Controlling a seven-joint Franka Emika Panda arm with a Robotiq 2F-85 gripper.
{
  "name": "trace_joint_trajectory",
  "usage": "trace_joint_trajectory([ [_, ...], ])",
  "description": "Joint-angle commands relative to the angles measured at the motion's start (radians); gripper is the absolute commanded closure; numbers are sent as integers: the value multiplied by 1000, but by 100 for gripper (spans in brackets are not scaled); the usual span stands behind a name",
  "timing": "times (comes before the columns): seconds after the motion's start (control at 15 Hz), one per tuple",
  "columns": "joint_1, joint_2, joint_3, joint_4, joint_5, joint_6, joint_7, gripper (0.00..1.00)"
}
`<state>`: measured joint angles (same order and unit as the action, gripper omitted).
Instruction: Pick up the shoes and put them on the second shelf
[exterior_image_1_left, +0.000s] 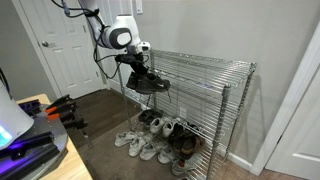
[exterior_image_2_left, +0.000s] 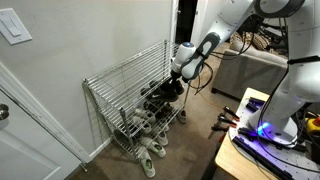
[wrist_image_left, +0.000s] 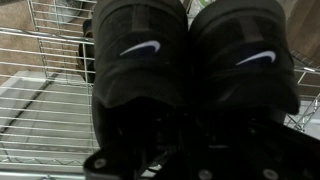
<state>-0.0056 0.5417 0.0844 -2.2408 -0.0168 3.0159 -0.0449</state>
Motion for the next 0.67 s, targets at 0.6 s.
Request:
trace_joint_trajectory([
  [0.6,-28,1,-25,-39,-9,11,-30,85],
])
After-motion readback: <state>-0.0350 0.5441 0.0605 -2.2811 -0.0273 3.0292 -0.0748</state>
